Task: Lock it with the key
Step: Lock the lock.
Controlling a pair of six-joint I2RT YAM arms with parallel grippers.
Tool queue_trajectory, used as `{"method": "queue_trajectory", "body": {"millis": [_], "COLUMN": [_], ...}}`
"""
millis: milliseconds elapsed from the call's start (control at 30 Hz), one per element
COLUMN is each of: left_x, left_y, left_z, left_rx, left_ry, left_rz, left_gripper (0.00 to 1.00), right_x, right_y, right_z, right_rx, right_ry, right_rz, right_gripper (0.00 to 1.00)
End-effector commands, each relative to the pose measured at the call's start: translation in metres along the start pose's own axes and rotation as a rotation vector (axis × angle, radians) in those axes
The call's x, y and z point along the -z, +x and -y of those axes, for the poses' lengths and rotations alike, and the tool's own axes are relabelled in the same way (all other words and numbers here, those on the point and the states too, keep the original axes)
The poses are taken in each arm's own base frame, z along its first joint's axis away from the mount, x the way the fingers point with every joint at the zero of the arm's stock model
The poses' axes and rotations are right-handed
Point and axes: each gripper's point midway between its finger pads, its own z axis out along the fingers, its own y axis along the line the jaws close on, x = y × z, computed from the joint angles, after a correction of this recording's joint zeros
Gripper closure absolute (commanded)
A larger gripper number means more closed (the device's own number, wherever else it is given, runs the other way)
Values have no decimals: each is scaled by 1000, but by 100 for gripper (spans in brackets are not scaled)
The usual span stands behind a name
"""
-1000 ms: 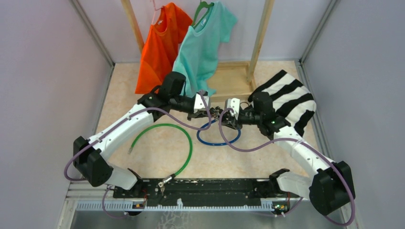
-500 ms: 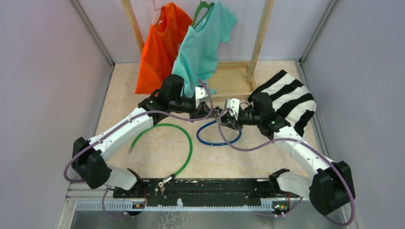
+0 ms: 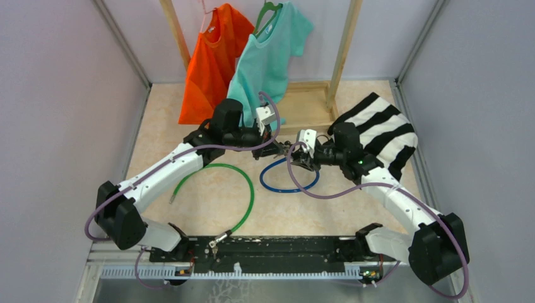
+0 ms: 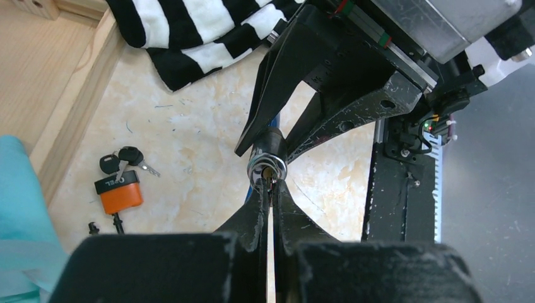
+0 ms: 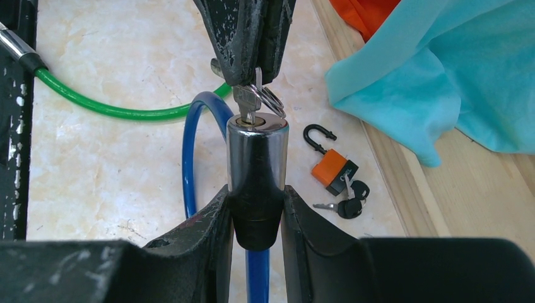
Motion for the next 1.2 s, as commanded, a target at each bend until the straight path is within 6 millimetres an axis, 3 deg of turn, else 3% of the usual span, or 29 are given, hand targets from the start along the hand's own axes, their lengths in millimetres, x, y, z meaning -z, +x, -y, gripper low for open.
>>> {"method": "queue_trajectory", "body": {"millis": [0, 600, 1000, 1167], "left_x": [-1, 22, 31, 30], "left_y": [12, -25, -41, -41], "left_z": [0, 7, -4, 0], "left_rx": [118, 69, 69, 40], "left_ry": [-17, 4, -44, -10], "left_rz": [-28, 51, 76, 81], "left_gripper": [100, 100, 100, 100], "right_x": [2, 13, 13, 12], "right_y": [0, 25, 30, 30], "right_z": [1, 13, 14, 13], "right_rx": [40, 52, 45, 37], "right_ry": [26, 46, 41, 29], "right_rz": [-5, -84, -106, -104], "right_gripper": [100, 100, 100, 100]}}
